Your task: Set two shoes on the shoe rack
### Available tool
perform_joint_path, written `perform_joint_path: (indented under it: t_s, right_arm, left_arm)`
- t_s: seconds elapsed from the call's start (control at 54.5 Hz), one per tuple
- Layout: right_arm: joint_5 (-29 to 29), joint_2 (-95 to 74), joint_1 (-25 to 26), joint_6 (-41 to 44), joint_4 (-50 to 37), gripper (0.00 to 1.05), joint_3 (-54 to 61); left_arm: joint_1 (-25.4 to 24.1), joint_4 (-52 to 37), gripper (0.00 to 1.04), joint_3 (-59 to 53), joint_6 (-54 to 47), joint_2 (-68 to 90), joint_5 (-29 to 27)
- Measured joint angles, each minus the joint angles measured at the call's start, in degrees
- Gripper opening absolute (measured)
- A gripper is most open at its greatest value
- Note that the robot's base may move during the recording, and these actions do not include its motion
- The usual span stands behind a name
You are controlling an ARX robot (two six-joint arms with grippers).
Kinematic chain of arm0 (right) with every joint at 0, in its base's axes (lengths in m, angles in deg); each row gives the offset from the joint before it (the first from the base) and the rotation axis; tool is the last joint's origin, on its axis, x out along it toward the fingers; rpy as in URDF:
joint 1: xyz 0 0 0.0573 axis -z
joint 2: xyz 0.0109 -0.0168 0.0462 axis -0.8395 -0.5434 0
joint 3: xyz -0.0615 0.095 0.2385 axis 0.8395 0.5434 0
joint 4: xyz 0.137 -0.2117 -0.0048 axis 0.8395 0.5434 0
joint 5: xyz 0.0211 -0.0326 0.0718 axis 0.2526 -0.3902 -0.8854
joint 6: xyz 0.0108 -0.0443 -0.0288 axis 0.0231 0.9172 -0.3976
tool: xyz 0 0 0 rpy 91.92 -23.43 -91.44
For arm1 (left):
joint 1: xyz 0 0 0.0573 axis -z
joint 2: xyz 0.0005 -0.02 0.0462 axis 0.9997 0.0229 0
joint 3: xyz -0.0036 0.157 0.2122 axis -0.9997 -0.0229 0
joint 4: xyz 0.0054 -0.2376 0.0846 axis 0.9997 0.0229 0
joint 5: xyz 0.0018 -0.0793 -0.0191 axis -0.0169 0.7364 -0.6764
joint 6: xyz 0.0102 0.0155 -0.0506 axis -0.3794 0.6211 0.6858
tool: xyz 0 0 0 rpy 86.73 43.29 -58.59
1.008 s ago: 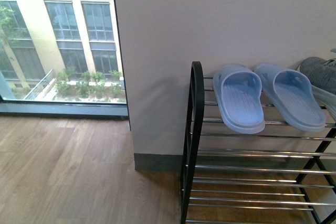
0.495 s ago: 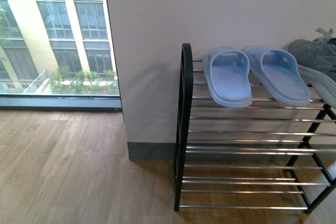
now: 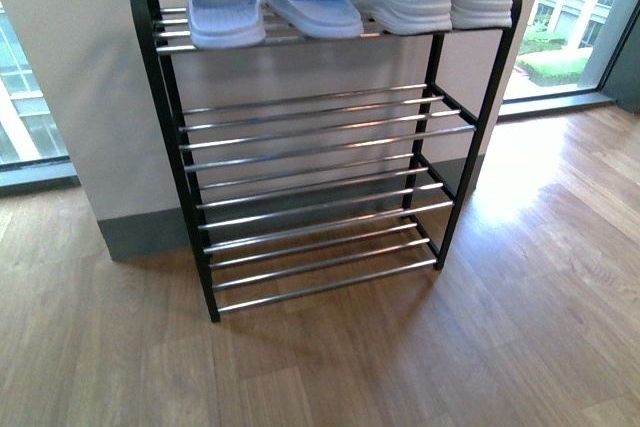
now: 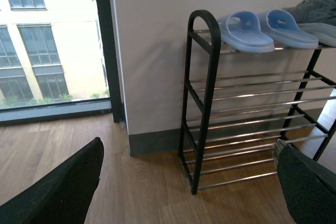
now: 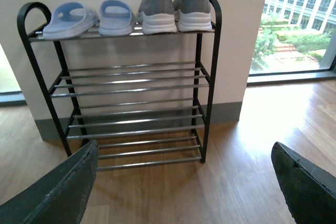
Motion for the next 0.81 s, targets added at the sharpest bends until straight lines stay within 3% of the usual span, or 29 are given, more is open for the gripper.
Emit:
perform_joint_path:
  t_s: [0.807]
  right_arm:
    - [0.0, 0.1, 0.0, 0.0, 0.1, 0.95, 0.0]
  left_arm:
    - [0.0, 0.0, 0.95, 0.0, 0.0, 0.0, 0.0]
